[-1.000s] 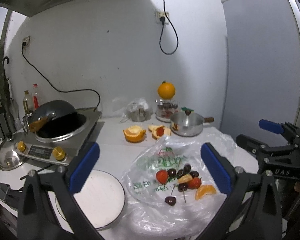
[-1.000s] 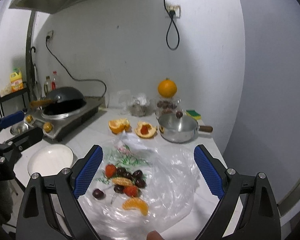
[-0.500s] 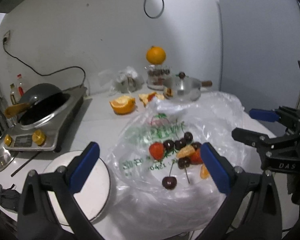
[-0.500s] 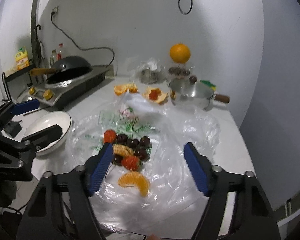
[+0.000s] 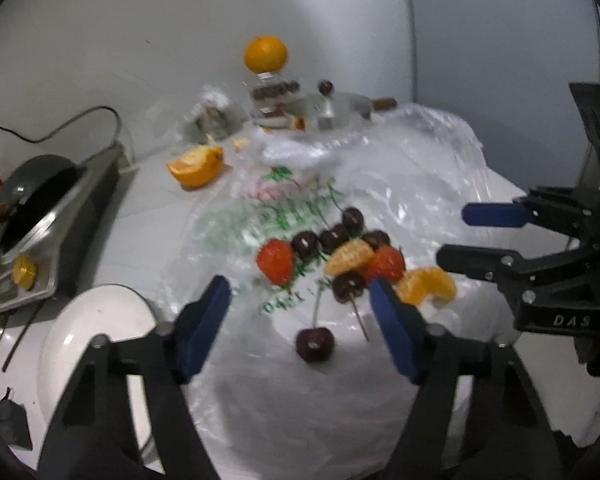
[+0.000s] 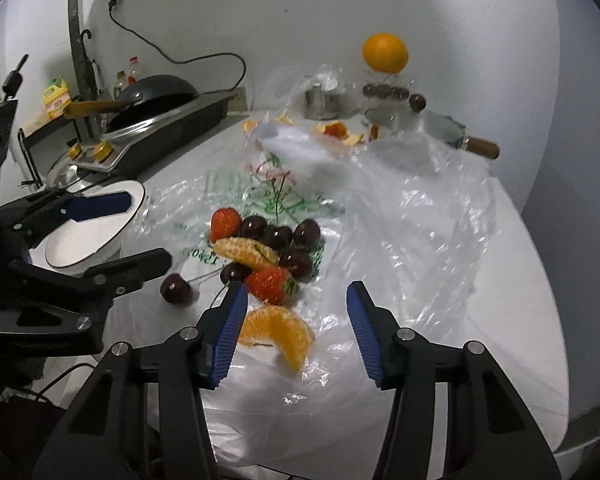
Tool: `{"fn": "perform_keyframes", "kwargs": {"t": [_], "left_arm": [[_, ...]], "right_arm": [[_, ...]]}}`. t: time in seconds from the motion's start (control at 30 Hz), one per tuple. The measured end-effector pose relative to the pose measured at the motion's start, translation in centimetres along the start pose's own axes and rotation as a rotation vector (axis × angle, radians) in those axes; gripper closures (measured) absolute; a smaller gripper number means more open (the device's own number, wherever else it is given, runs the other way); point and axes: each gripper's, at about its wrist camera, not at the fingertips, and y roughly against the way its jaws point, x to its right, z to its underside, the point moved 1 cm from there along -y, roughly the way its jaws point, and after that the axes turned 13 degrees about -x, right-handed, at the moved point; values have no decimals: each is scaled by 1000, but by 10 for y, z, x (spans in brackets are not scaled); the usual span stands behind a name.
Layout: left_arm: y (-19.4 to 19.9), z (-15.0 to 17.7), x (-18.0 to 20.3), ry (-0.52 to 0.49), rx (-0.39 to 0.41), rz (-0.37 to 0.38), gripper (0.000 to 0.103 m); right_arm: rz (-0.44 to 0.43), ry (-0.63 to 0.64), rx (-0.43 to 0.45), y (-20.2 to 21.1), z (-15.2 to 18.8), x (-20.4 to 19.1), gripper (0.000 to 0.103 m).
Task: Organize fruits
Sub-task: 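Grasp a dark cherry with the left tool while the right tool grasps an orange segment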
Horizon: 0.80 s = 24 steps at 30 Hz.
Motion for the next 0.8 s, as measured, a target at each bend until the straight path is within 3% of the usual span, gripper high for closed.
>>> {"fn": "perform_keyframes", "kwargs": {"t": [0.1,0.47,0.67,0.8], "left_arm": [[-12,2,3,-16,-40,18,42],[-39,13,-1,-13,-130,60,43],[-46,16,-5,-12,-168,83,57],[-50,17,-8,-21,-182,96,64]], "right_arm": [[-33,-3,-16,-7,2,2,48],[-77,18,-77,-31,10,1,48],[-81,46,-88,-37,14,-3,49],[-72,74,-80,-41,16,-4,59]]}}
